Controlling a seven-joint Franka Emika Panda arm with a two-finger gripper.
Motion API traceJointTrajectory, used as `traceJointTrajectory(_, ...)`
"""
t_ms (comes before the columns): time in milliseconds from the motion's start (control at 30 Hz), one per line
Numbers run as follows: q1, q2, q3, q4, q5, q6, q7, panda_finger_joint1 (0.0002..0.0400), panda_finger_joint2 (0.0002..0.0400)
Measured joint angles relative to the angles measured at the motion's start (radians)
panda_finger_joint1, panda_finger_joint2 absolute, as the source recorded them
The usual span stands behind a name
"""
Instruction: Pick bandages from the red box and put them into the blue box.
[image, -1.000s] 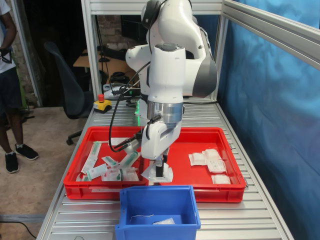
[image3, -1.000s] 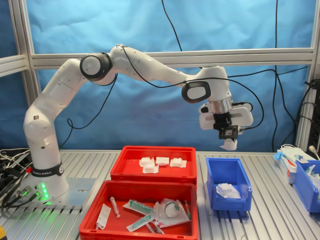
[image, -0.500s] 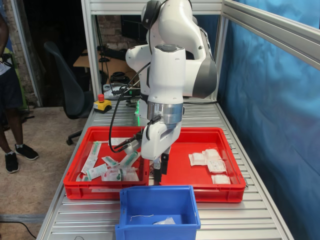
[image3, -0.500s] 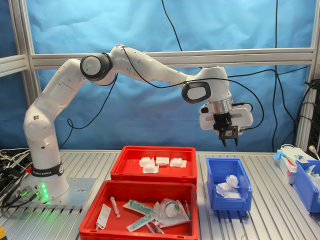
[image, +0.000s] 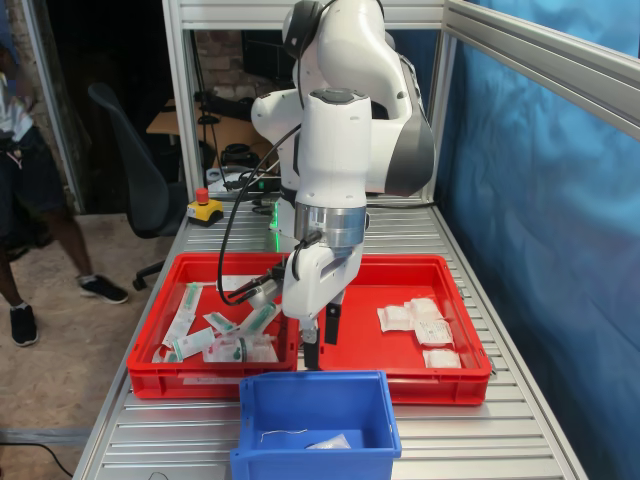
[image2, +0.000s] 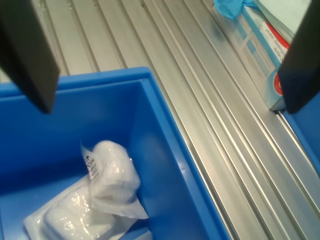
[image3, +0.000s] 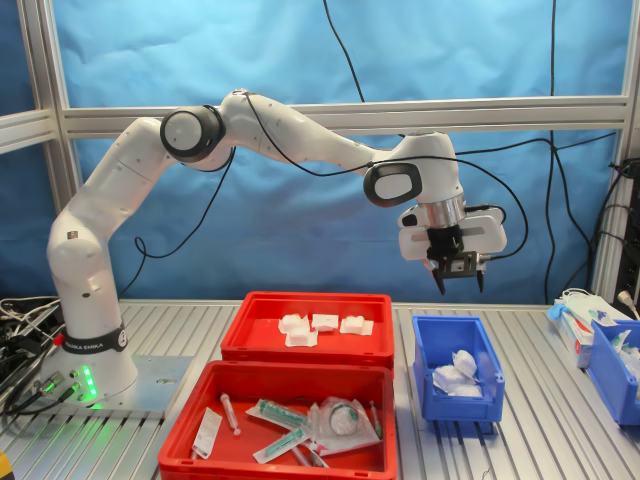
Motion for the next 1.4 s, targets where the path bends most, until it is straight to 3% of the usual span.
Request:
traceJointTrajectory(67,0.000,0.000,0.000,0.000,0.000,0.000,0.000,0.0341,0.0341)
traceJointTrajectory(100,0.000,0.000,0.000,0.000,0.000,0.000,0.000,0.0385,0.0385)
traceJointTrajectory(533,0.022,-0.001,0.001,0.012,-0.003,0.000,0.000,0.0399,0.0399)
traceJointTrajectory(733,0.022,-0.017,0.028,0.013,-0.041,0.000,0.000,0.0400,0.0400)
traceJointTrajectory(900,0.007,-0.045,0.082,0.013,-0.085,0.000,0.000,0.0400,0.0400)
traceJointTrajectory(1033,-0.018,-0.074,0.145,0.014,-0.142,0.000,0.000,0.0400,0.0400)
traceJointTrajectory(1067,-0.032,-0.085,0.172,0.014,-0.171,0.000,0.000,0.0400,0.0400)
traceJointTrajectory(1100,-0.032,-0.085,0.172,0.014,-0.171,0.000,0.000,0.0400,0.0400)
traceJointTrajectory(1133,-0.049,-0.097,0.202,0.014,-0.203,0.000,0.000,0.0400,0.0400)
traceJointTrajectory(1233,-0.085,-0.119,0.260,0.014,-0.258,0.000,0.000,0.0400,0.0400)
traceJointTrajectory(1400,-0.132,-0.147,0.326,0.007,-0.312,0.000,0.000,0.0400,0.0400)
